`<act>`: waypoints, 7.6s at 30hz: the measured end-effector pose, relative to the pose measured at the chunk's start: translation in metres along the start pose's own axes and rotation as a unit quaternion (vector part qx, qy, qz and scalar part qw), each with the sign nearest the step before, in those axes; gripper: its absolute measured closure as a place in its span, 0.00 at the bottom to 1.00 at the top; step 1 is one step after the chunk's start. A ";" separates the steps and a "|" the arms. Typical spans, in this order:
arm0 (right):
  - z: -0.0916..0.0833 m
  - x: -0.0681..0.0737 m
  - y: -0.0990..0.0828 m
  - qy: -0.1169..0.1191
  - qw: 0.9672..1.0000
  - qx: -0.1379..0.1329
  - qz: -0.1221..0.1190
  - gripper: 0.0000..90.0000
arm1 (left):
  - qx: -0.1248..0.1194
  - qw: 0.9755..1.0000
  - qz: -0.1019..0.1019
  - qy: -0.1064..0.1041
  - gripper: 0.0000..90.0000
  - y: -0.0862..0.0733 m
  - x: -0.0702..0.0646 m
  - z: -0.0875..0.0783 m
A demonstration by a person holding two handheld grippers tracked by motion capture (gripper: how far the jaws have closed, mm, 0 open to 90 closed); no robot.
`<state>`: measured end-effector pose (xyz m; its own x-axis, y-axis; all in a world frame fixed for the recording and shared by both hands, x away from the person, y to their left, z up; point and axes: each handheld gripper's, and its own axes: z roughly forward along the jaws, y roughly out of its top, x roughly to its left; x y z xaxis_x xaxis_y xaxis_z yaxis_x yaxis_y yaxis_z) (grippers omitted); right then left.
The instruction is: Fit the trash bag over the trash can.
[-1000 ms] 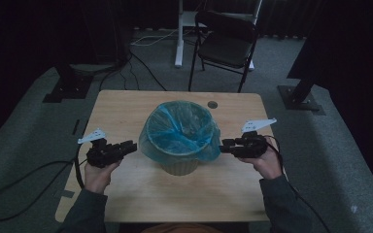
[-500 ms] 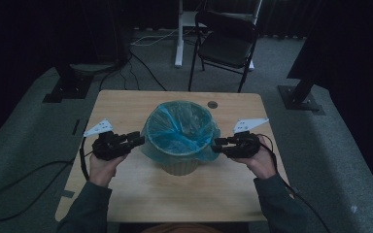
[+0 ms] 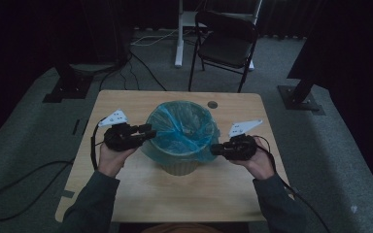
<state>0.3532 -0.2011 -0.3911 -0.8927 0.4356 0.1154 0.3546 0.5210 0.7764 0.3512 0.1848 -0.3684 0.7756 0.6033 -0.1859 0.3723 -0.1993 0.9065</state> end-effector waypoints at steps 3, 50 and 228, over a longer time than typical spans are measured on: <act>-0.005 -0.002 -0.001 0.000 1.000 -0.012 0.003 0.76 | 0.005 1.000 0.010 -0.003 0.69 0.008 0.000 0.005; -0.008 -0.012 -0.005 -0.022 0.999 -0.035 0.016 0.64 | 0.033 0.997 0.073 0.016 0.67 0.069 0.007 0.048; -0.015 -0.013 -0.011 -0.028 0.998 -0.043 0.026 0.62 | 0.076 0.977 0.164 0.113 0.66 0.078 -0.016 0.086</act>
<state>0.3566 -0.2239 -0.3917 -0.8559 0.5019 0.1246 0.3731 0.4324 0.8209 0.4120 0.0931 -0.3279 0.7395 0.6398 0.2092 0.2080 -0.5127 0.8330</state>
